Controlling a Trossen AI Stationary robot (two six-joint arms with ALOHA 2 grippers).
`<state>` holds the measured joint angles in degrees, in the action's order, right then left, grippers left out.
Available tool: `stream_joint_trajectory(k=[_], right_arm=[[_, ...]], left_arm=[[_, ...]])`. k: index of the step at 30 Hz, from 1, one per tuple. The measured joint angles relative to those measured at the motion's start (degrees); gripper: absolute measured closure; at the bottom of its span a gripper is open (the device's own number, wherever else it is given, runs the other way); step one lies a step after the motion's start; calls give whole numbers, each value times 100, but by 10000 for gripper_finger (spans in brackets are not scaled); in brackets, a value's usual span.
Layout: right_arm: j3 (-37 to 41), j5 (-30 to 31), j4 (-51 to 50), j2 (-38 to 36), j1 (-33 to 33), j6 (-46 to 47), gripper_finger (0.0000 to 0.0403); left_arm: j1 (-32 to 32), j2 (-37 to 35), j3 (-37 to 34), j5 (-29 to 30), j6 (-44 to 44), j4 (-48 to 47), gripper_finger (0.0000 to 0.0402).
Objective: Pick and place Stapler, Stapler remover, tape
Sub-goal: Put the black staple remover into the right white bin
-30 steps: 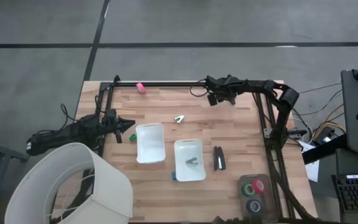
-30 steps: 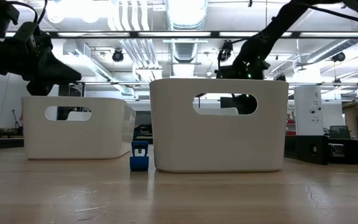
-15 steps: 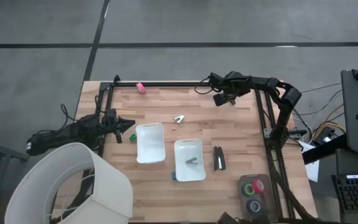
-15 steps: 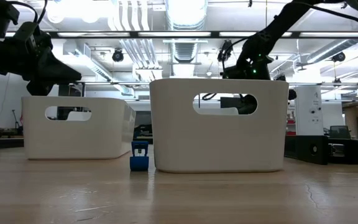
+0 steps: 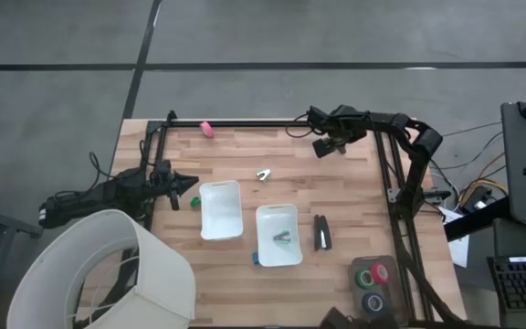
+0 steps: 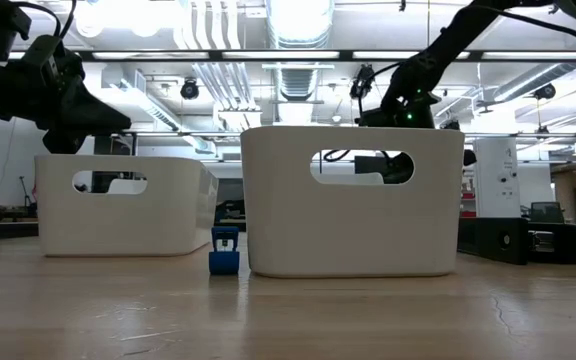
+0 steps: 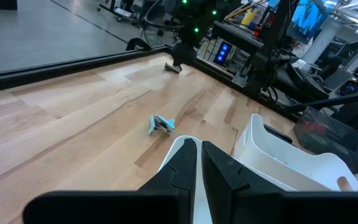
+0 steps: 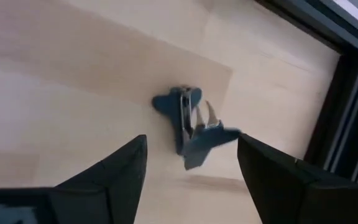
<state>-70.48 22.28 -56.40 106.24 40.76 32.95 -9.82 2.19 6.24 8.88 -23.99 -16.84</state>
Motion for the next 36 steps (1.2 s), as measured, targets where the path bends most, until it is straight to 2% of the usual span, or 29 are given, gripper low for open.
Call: stream_joint_trajectory(k=[3, 10, 19, 25, 30, 36], right_arm=[[1, -27, 20, 0, 76, -62, 168], [65, -588, 74, 0, 191, -330, 172], [73, -758, 119, 2, 189, -921, 197], [-146, -696, -392, 2, 187, -1022, 213], [-378, -127, -470, 2, 213, -779, 201], [-423, -391, -305, 2, 430, -1084, 163]], left_arm=[[1, -1, 1, 0, -1, 1, 374], [2, 0, 0, 0, 0, 0, 374], [2, -2, 0, 0, -2, 0, 374], [1, -2, 2, 0, 0, 0, 374], [0, -2, 2, 0, 0, 2, 374], [1, -2, 0, 0, -1, 1, 374]])
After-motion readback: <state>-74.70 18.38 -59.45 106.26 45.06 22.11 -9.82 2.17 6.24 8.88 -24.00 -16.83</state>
